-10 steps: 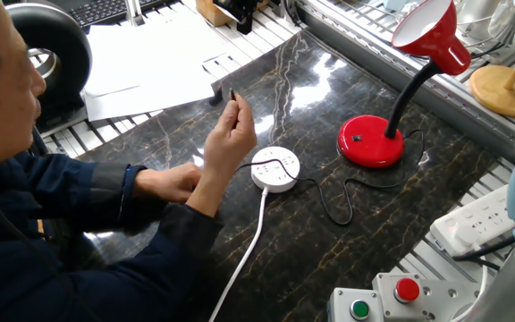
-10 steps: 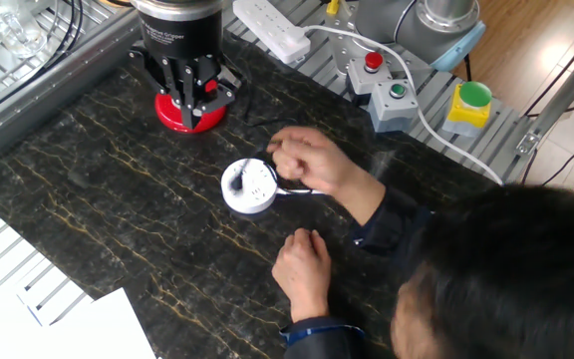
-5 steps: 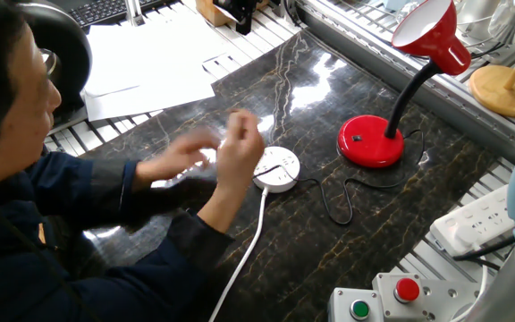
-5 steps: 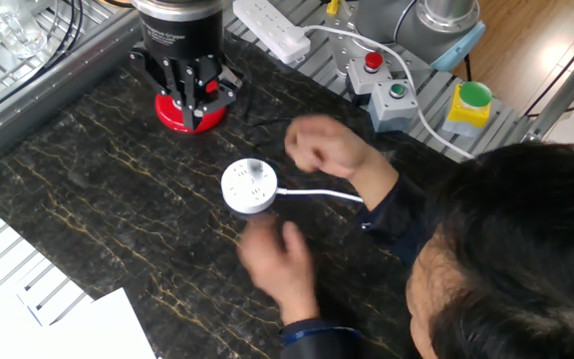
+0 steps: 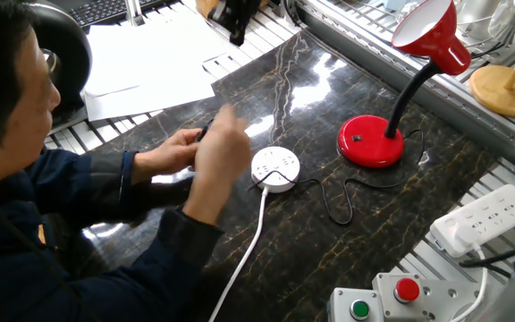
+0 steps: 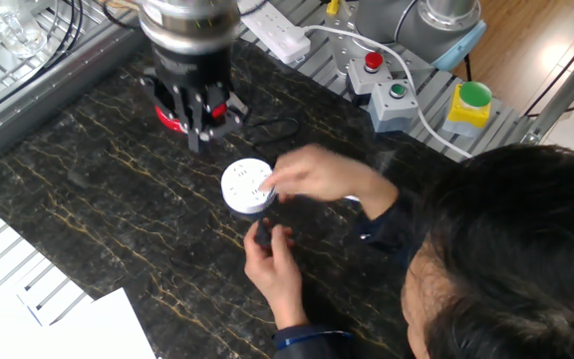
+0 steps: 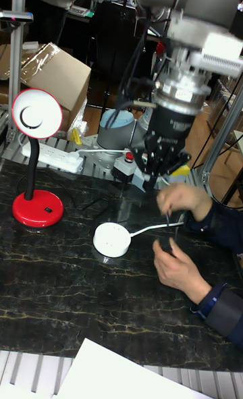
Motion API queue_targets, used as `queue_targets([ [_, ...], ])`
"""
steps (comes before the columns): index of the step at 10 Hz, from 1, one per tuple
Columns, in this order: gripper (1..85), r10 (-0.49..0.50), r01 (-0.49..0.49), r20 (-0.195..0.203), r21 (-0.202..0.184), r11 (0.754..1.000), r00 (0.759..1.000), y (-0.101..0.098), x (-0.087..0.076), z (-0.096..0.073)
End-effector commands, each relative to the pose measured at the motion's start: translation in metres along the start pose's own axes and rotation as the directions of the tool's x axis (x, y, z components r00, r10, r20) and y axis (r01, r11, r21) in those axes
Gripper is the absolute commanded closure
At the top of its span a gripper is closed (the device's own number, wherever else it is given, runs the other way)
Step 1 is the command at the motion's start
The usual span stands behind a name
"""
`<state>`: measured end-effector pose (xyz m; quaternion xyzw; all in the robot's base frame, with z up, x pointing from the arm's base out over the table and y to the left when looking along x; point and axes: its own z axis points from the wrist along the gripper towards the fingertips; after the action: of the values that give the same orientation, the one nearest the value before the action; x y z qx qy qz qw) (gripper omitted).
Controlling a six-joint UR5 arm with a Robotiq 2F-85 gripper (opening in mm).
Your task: Plug in the power cord of the desk lamp, turn on the socket, and light up the desk lamp
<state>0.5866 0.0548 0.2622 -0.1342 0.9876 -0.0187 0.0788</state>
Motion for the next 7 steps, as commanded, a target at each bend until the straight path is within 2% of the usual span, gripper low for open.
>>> queue_targets([
  [1, 84.0, -0.042, 0.041, -0.028, -0.02, 0.999, 0.999, 0.008, 0.01, 0.009],
  [2, 84.0, -0.053, 0.049, -0.067, -0.052, 0.997, 0.996, 0.016, 0.021, 0.008],
  [3, 84.0, -0.066, 0.06, -0.107, -0.056, 0.997, 0.992, 0.016, 0.032, 0.007],
  [4, 84.0, -0.078, 0.076, -0.107, -0.025, 0.997, 0.991, 0.008, 0.031, 0.008],
  [5, 84.0, -0.032, 0.029, -0.078, -0.035, 0.999, 0.996, 0.012, 0.023, 0.008],
  [7, 84.0, -0.035, 0.035, -0.105, -0.002, 0.999, 0.994, 0.005, 0.017, 0.034],
])
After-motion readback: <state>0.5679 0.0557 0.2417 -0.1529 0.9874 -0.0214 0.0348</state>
